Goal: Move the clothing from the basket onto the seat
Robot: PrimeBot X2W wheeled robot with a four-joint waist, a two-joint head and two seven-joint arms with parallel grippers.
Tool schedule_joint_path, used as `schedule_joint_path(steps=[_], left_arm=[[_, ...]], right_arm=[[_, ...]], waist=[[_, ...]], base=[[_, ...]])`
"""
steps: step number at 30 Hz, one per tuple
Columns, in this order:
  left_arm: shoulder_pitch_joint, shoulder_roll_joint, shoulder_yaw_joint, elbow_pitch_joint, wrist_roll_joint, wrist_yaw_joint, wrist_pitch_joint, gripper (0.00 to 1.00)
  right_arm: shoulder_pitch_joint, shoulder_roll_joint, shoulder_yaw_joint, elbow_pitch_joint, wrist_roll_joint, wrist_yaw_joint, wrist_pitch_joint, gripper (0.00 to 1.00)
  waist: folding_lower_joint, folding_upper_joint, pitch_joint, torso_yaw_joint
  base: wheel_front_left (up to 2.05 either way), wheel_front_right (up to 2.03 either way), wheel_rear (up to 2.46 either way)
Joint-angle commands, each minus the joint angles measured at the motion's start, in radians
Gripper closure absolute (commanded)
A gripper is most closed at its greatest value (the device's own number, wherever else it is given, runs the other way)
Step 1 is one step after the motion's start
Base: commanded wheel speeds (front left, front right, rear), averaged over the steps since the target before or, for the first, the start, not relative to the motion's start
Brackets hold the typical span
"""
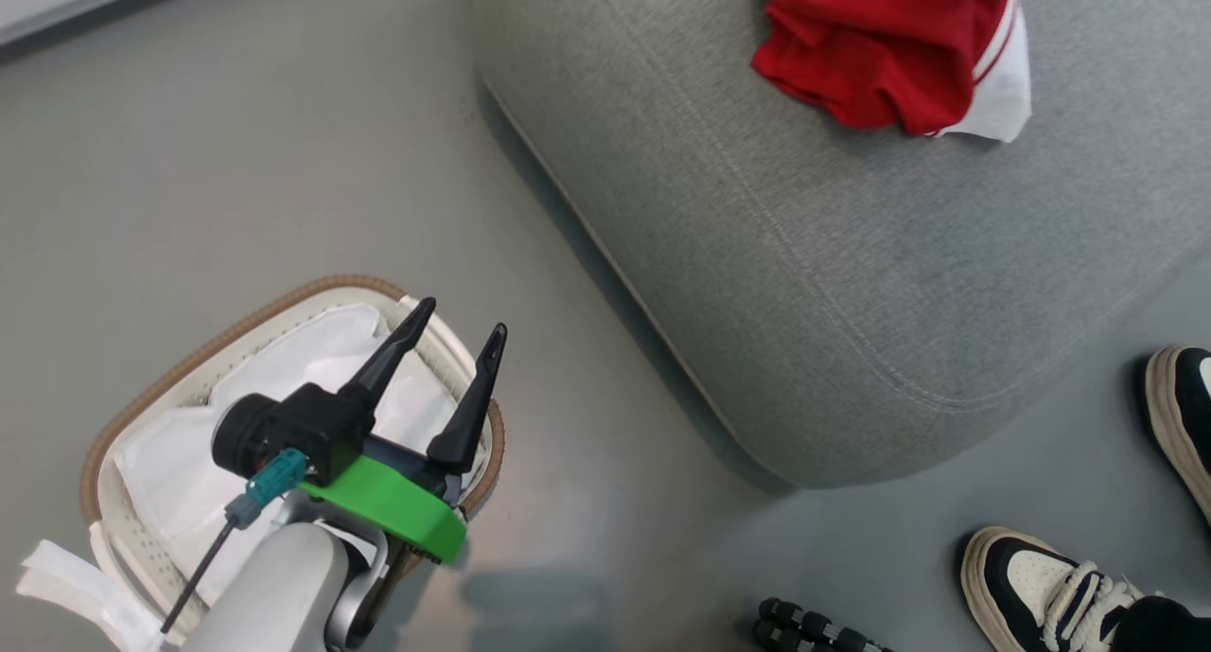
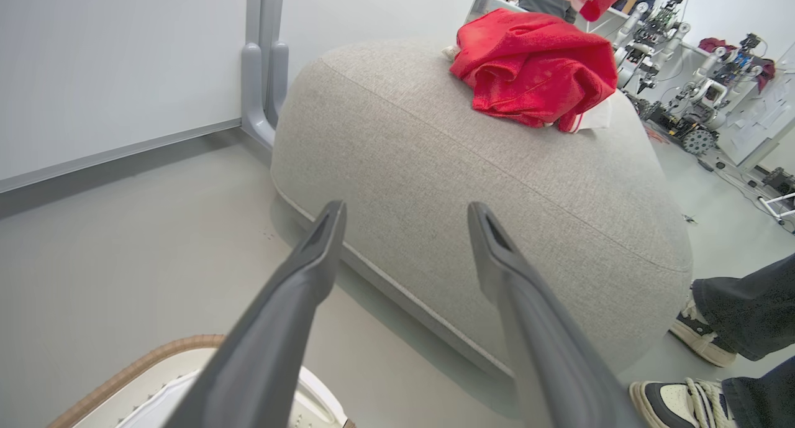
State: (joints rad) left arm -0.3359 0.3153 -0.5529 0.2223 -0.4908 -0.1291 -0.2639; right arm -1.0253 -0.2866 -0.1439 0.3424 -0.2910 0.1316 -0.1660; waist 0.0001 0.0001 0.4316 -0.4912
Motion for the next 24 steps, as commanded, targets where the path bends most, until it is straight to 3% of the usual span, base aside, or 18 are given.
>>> schedule_joint_path(steps=[1,7,17,18,19,24], left_arm=[[-0.023,0.017,0.003,-0.006,-0.005,-0.003,-0.001,0.00],[-0.047,0.045,0.003,-0.020,-0.022,-0.003,-0.001,0.00],[-0.079,0.068,-0.008,-0.016,-0.044,-0.003,-0.001,0.00],[-0.078,0.066,-0.006,-0.012,-0.046,-0.003,-0.001,0.00],[-0.078,0.064,-0.005,-0.010,-0.047,-0.003,-0.001,0.00],[-0.062,0.048,0.016,0.011,-0.048,-0.003,-0.001,0.00]], right_arm=[[-0.022,-0.016,-0.035,0.011,-0.018,-0.002,0.009,1.00],[-0.028,-0.006,-0.249,0.029,-0.104,-0.002,0.042,1.00],[0.092,0.151,-0.429,0.105,-0.211,-0.002,-0.006,1.00],[0.109,0.165,-0.447,0.121,-0.223,-0.002,-0.012,0.72],[0.120,0.174,-0.457,0.132,-0.226,-0.002,-0.020,0.02],[0.204,0.209,-0.491,0.179,-0.237,-0.002,-0.075,0.00]], waist=[[-0.0001,-0.0001,0.064,0.051],[-0.0001,-0.0001,0.123,0.114],[-0.0001,-0.0001,0.168,0.185],[-0.0001,-0.0001,0.165,0.189],[-0.0001,-0.0001,0.161,0.191],[-0.0001,-0.0001,0.120,0.194]], base=[[0.00,0.00,0.00],[0.00,0.00,0.00],[0.00,0.00,0.00],[0.00,0.00,0.00],[0.00,0.00,0.00],[0.00,0.00,0.00]])
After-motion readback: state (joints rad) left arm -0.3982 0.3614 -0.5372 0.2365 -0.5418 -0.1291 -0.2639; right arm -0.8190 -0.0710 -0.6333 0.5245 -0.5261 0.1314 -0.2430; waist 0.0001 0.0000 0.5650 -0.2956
